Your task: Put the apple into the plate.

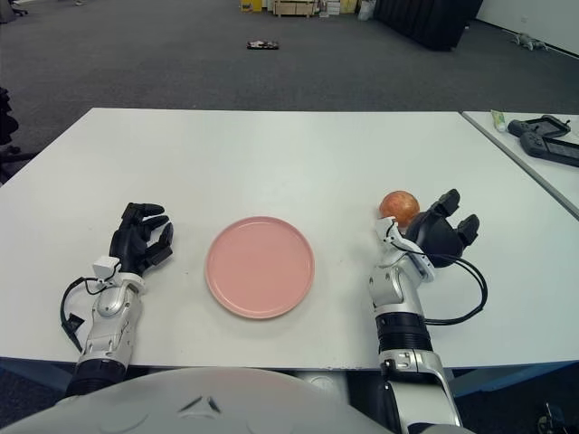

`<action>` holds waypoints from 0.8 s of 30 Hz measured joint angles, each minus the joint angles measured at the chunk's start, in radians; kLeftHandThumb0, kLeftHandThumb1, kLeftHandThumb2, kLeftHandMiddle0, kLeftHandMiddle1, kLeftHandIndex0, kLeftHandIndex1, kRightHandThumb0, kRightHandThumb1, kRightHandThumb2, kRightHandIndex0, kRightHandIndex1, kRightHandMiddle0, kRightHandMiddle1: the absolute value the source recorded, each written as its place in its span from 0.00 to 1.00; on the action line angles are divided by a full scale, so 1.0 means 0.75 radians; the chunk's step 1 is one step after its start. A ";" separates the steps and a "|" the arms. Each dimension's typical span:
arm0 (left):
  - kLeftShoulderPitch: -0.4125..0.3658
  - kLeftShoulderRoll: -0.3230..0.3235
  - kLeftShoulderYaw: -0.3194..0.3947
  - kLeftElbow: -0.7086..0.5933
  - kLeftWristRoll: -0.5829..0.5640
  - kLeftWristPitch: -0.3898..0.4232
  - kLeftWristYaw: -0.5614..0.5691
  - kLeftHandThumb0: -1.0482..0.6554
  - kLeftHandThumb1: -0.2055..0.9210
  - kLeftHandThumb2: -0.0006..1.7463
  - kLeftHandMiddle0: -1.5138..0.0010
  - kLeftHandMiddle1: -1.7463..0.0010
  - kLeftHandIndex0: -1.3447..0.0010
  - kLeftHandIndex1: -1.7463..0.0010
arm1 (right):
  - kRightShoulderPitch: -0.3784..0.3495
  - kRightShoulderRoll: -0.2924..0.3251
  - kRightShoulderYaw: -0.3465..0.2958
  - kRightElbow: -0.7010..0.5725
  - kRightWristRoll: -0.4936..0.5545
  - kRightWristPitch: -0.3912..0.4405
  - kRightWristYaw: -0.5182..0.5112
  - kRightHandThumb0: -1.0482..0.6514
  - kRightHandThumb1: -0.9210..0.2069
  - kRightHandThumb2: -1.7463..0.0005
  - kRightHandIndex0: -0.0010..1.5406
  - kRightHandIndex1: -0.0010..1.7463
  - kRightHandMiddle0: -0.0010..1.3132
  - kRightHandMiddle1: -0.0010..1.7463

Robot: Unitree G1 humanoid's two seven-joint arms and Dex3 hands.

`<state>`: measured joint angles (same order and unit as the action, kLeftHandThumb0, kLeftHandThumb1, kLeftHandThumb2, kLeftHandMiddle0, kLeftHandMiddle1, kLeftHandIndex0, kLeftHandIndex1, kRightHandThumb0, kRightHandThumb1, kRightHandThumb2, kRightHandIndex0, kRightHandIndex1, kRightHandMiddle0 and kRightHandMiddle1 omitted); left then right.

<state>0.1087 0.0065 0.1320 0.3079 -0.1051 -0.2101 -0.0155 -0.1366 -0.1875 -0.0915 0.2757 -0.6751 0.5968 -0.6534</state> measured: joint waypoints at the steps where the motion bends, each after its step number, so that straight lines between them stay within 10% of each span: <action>1: 0.000 0.000 0.000 0.000 0.000 0.000 0.000 0.62 0.74 0.49 0.69 0.16 0.78 0.00 | 0.000 0.000 -0.001 0.004 0.000 0.006 -0.001 0.19 0.43 0.47 0.02 0.03 0.00 0.25; 24: -0.001 -0.005 0.000 -0.007 0.000 0.011 0.008 0.61 0.78 0.45 0.68 0.19 0.80 0.00 | -0.285 -0.063 -0.057 0.403 0.146 -0.080 -0.076 0.20 0.49 0.46 0.00 0.23 0.00 0.44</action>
<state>0.1081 0.0025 0.1322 0.3030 -0.1050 -0.2019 -0.0093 -0.3504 -0.2346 -0.1339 0.5777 -0.5657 0.5365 -0.7107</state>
